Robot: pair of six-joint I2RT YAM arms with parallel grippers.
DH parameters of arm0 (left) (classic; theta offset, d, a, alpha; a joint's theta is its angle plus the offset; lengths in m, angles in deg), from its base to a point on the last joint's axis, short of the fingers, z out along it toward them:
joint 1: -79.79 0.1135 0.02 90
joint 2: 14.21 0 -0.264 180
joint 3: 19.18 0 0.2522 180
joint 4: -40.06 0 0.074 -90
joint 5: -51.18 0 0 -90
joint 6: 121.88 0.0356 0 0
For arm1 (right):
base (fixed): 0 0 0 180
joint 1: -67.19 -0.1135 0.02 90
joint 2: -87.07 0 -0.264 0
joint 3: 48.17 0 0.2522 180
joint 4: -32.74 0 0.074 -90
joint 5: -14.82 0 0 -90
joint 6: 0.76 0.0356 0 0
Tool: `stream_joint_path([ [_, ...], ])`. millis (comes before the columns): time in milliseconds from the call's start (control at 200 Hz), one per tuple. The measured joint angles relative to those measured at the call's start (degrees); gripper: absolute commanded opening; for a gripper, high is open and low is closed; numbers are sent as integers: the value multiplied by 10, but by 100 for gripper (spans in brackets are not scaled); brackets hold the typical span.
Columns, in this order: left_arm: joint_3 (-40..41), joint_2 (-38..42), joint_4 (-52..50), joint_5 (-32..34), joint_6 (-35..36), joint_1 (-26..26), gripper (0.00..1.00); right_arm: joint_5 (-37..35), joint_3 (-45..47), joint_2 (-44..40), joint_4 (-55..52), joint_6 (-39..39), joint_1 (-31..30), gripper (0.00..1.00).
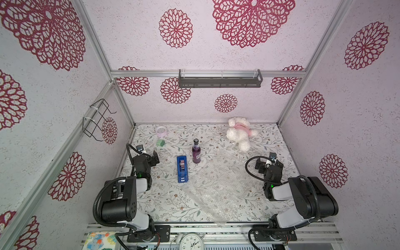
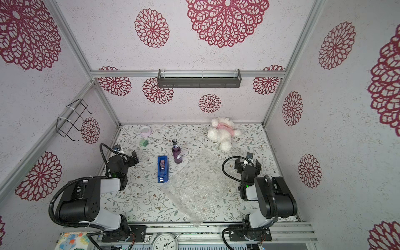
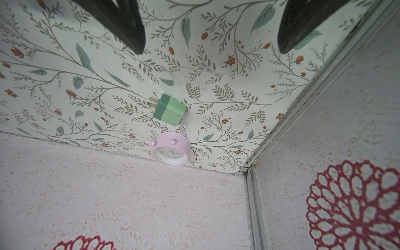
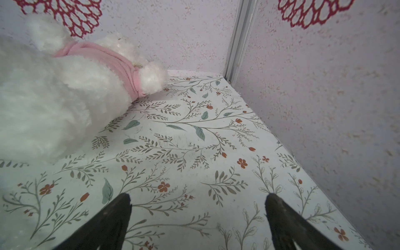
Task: Wrap wine bottles in bubble wrap
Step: Adjust the bubble wrap at the center of the board.
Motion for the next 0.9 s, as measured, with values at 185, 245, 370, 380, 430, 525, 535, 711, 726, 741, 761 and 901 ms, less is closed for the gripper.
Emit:
stream_joint_path([
  [185, 0, 0, 0, 0, 0, 0, 97, 0, 0, 0, 0, 0, 0, 99],
  [245, 0, 0, 0, 0, 0, 0, 97, 0, 0, 0, 0, 0, 0, 99],
  [370, 0, 0, 0, 0, 0, 0, 97, 0, 0, 0, 0, 0, 0, 99],
  [380, 0, 0, 0, 0, 0, 0, 97, 0, 0, 0, 0, 0, 0, 99],
  [430, 0, 0, 0, 1, 0, 0, 97, 0, 0, 0, 0, 0, 0, 99],
  [525, 0, 11, -12, 5, 0, -2, 97, 0, 3, 0, 7, 0, 0, 99],
  [535, 0, 14, -17, 6, 0, -3, 97, 0, 4, -1, 9, 0, 0, 99],
  [711, -55, 65, -120, 30, 7, -19, 97, -1, 10, -96, -73, 6, 0, 96],
  [726, -64, 68, -129, 31, 8, -22, 97, -2, 5, -109, -90, 10, 0, 95],
  [741, -73, 71, -140, 32, 10, -25, 97, -3, -3, -123, -113, 16, 0, 95],
  [761, -83, 74, -149, 32, 11, -30, 97, -3, -12, -138, -134, 22, 0, 93],
  [901, -159, 83, -228, 14, 20, -57, 97, -3, -133, -220, -336, 105, 0, 78],
])
